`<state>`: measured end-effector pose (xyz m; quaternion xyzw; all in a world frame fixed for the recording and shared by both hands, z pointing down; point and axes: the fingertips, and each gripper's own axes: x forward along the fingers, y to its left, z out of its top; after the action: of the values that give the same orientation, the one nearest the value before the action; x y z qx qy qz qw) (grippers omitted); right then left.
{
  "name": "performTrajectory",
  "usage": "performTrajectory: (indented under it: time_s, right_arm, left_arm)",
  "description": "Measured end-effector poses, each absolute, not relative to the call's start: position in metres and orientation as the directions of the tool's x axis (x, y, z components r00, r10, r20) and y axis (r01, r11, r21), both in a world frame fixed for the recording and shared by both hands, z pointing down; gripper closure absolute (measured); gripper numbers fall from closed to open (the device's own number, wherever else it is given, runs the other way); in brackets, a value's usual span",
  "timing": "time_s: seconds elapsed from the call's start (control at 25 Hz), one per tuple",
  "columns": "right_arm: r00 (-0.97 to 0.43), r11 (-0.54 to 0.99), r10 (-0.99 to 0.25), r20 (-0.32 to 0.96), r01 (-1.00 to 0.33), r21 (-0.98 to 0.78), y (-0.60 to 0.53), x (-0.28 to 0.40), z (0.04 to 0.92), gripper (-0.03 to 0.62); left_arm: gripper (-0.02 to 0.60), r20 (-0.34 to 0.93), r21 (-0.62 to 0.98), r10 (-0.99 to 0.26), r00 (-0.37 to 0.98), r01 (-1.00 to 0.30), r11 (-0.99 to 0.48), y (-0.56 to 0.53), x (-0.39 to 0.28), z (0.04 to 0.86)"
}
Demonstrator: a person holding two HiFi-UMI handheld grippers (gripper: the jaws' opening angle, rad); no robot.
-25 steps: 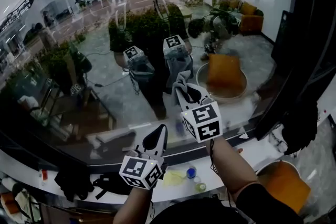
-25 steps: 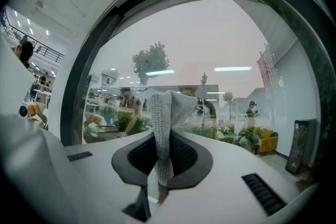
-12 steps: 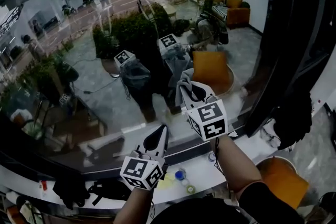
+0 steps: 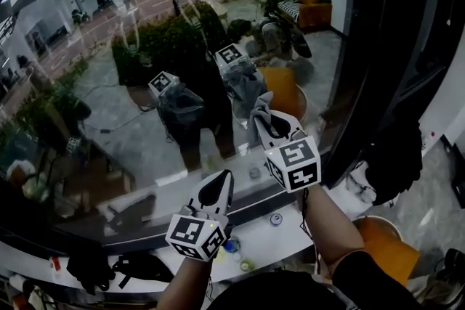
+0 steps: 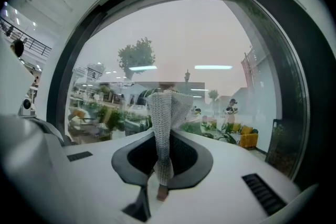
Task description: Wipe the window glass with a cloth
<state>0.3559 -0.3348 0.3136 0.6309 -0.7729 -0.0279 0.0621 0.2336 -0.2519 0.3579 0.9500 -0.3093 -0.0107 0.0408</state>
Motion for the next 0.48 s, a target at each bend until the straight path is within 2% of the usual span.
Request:
performTrajectory:
  time_s: [0.48]
  right_arm:
    - [-0.138,0.149,-0.986,0.09,-0.981,0.127,-0.327,0.392,0.32,0.542]
  left_arm:
    - [0.574,0.014,0.1,-0.551,0.834,-0.55,-0.829,-0.25,0.253,0.36]
